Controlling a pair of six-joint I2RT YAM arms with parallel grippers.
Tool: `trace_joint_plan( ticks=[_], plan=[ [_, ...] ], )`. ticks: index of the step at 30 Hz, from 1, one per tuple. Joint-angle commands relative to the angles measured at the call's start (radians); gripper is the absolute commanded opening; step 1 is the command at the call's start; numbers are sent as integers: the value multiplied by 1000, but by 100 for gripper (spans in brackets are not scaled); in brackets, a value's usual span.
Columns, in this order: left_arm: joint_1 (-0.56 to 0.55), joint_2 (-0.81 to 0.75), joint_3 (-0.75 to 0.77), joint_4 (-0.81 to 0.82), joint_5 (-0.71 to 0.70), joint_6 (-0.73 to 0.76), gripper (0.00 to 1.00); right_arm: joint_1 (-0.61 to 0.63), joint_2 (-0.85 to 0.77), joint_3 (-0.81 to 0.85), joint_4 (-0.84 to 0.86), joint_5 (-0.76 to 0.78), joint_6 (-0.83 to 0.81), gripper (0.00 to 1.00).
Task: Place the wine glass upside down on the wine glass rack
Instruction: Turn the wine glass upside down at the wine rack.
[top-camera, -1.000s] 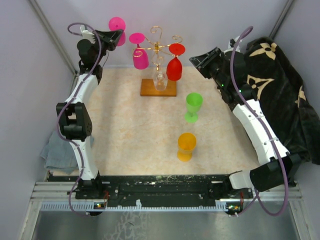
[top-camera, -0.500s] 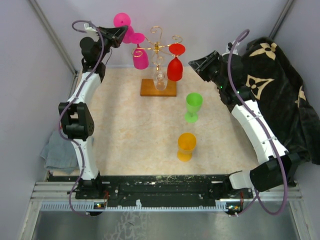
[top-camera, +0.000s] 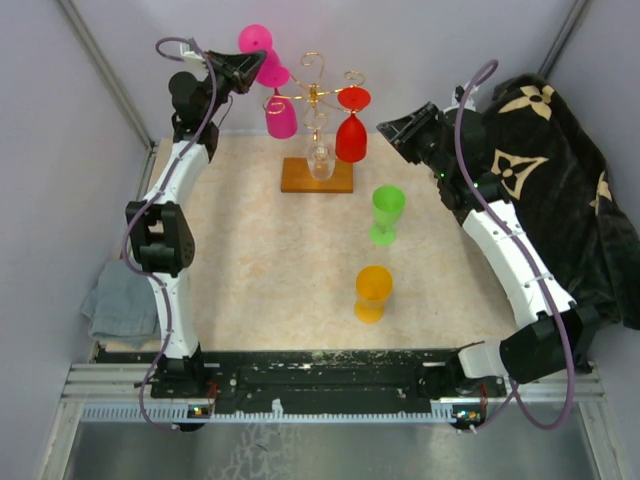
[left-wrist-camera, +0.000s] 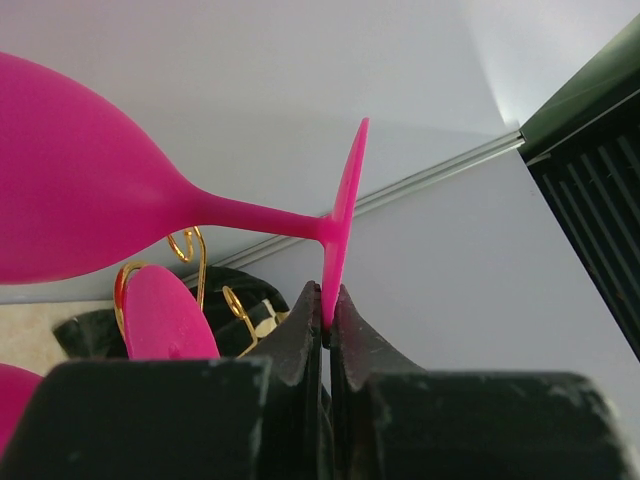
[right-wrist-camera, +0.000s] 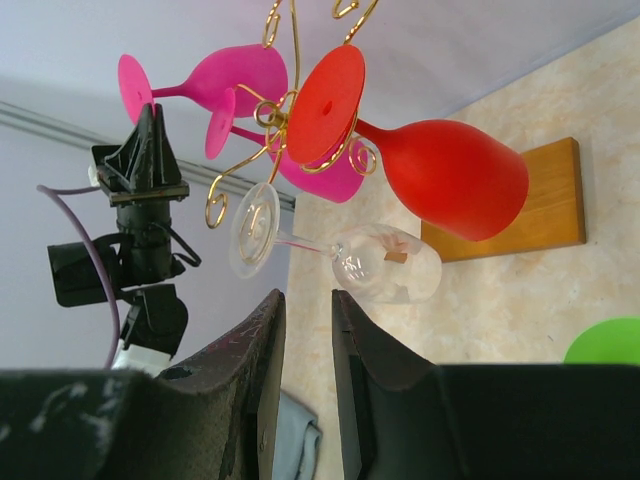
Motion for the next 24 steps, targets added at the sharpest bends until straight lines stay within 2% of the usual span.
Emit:
trace_joint_plan(
  ticks=[1,24],
  plan=[
    [-9,19,44,33,12,13,2,-8,-44,-4,54,-7,-5,26],
    [-49,77,49,178,15,-25,2,-14,-34,-20,65,-15,-5,25]
  ],
)
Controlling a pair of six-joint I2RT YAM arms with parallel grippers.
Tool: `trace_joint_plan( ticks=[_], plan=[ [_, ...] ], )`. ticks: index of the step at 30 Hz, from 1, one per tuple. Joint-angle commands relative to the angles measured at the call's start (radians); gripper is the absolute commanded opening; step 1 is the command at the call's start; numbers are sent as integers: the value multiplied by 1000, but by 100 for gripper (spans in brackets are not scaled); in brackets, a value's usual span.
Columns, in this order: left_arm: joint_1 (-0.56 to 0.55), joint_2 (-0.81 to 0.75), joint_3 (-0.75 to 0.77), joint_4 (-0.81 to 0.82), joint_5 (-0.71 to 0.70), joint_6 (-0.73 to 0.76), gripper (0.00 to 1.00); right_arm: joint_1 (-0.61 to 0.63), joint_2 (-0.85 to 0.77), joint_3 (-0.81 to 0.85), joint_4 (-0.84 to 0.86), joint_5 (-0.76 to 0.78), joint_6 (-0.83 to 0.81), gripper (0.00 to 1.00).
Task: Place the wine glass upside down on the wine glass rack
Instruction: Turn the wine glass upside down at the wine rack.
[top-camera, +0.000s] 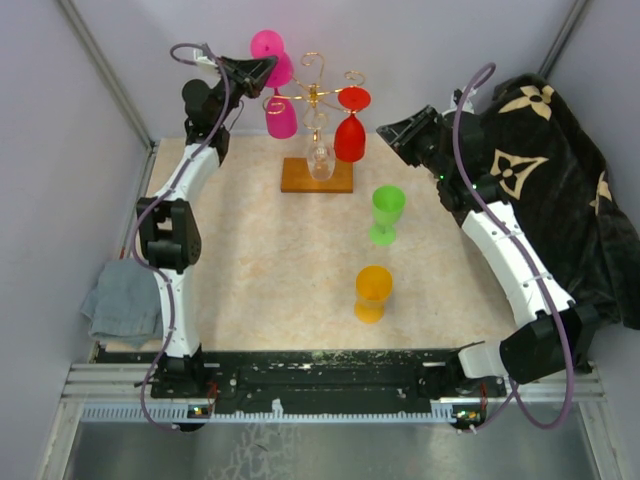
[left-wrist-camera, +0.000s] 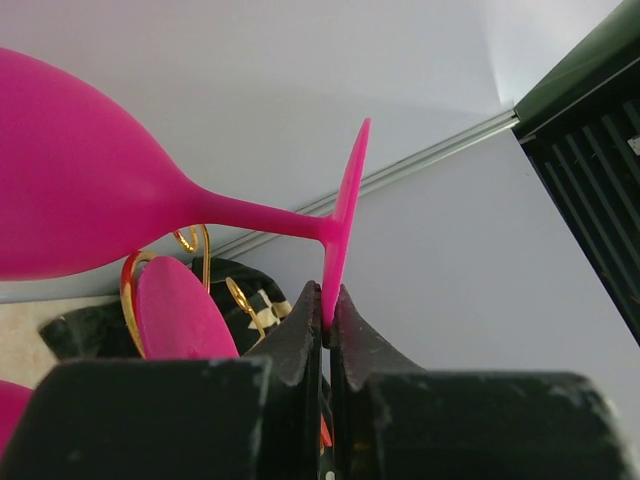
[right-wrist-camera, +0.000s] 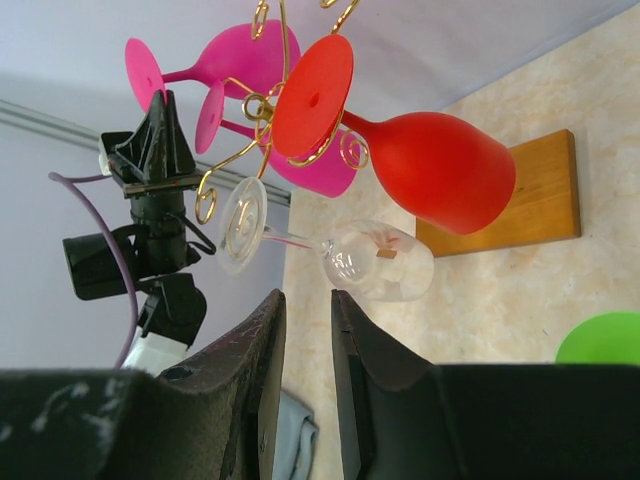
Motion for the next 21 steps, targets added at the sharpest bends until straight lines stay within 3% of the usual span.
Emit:
trace_joint_plan(
  ticks=[1,21],
  plan=[
    [-18,16,49,85,14,-9,2,-10,-31,5,52,-6,-4,25],
    [-41,20,72,6,25,13,2,-13,-28,0,59,-14,2,25]
  ],
)
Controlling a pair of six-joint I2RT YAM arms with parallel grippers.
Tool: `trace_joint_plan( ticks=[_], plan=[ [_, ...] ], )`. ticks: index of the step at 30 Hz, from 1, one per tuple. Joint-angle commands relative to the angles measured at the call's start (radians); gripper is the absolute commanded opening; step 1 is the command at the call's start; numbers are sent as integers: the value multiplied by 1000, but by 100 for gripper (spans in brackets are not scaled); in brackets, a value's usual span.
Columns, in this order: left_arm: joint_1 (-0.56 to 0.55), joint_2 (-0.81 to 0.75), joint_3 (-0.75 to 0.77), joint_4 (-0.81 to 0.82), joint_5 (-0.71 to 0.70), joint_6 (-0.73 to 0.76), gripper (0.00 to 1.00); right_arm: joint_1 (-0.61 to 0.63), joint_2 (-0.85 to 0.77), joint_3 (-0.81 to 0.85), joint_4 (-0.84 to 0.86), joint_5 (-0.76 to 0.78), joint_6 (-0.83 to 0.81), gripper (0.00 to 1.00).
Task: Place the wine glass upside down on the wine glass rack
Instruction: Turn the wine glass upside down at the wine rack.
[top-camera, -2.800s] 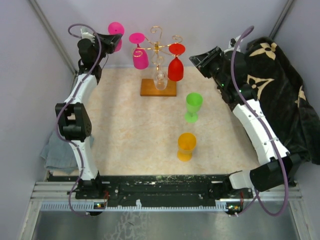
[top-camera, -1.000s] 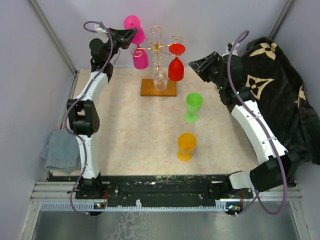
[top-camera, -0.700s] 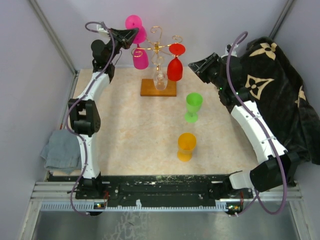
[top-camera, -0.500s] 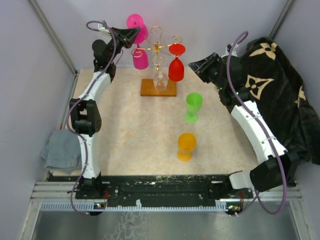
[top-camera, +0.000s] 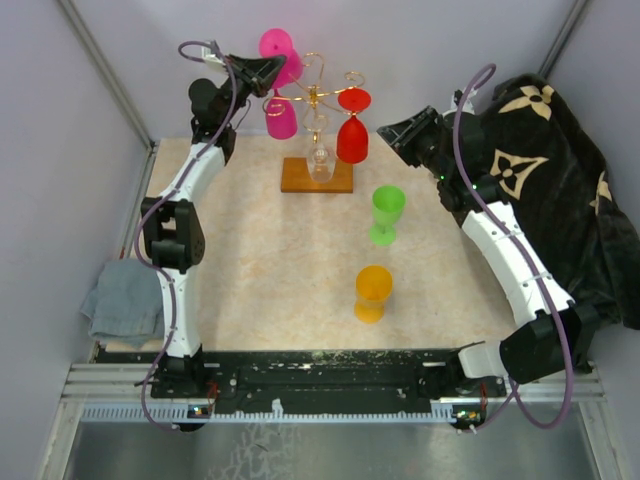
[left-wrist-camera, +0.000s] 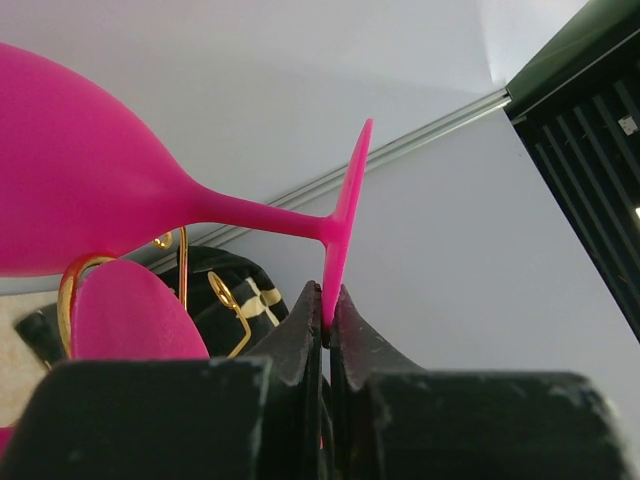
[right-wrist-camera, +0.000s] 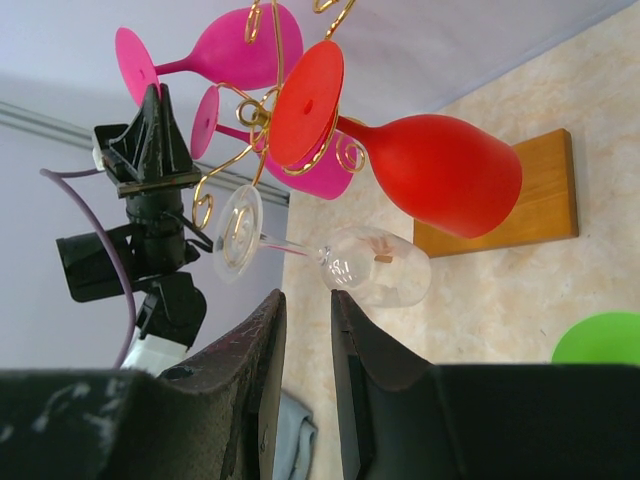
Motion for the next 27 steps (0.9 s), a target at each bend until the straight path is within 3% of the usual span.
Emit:
trace_joint_plan(
  ticks=[1,27],
  plan=[
    [-9,7,43,-17,18,18,2,-7,-29,9,53,-8,0,25],
    [-28,34,65,-24,24,15,2,-11,-21,-7,65,-17,8,25]
  ],
)
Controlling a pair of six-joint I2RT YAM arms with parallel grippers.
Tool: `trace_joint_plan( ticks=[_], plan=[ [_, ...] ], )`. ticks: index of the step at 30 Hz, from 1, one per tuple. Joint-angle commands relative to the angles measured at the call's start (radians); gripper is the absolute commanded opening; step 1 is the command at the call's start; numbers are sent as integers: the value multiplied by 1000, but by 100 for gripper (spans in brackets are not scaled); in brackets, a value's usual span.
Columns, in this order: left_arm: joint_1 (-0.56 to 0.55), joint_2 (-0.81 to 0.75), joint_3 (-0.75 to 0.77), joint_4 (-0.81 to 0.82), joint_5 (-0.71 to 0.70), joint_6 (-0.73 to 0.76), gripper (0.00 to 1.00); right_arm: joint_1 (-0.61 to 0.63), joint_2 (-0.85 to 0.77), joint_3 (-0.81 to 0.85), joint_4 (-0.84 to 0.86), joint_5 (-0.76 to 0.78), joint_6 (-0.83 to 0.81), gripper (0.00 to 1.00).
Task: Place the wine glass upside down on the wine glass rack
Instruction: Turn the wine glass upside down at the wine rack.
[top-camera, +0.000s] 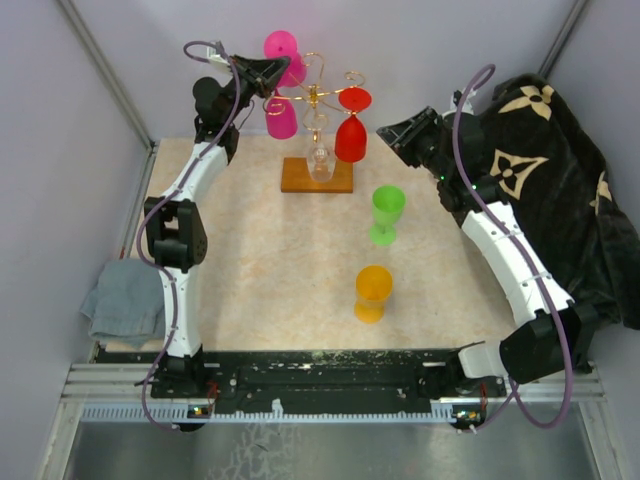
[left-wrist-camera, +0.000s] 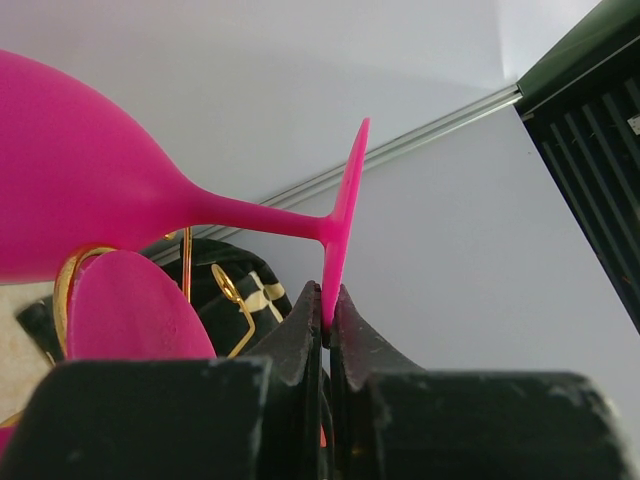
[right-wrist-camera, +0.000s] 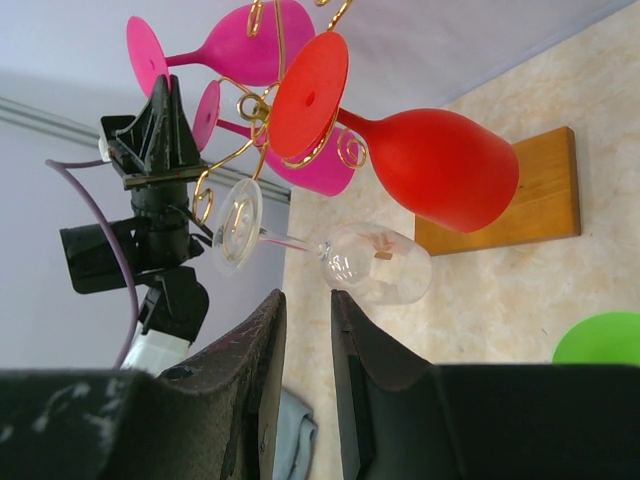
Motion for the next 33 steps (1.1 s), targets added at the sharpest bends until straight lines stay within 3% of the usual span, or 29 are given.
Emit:
trace_joint_plan(
  ticks=[1,33],
  plan=[
    [-15,19,37,18,22,6,2,-11,-21,1,56,-5,7,25],
    [-8,-97,58,-164,-106,136,1,-17,-37,-20,67,-11,11,25]
  ],
)
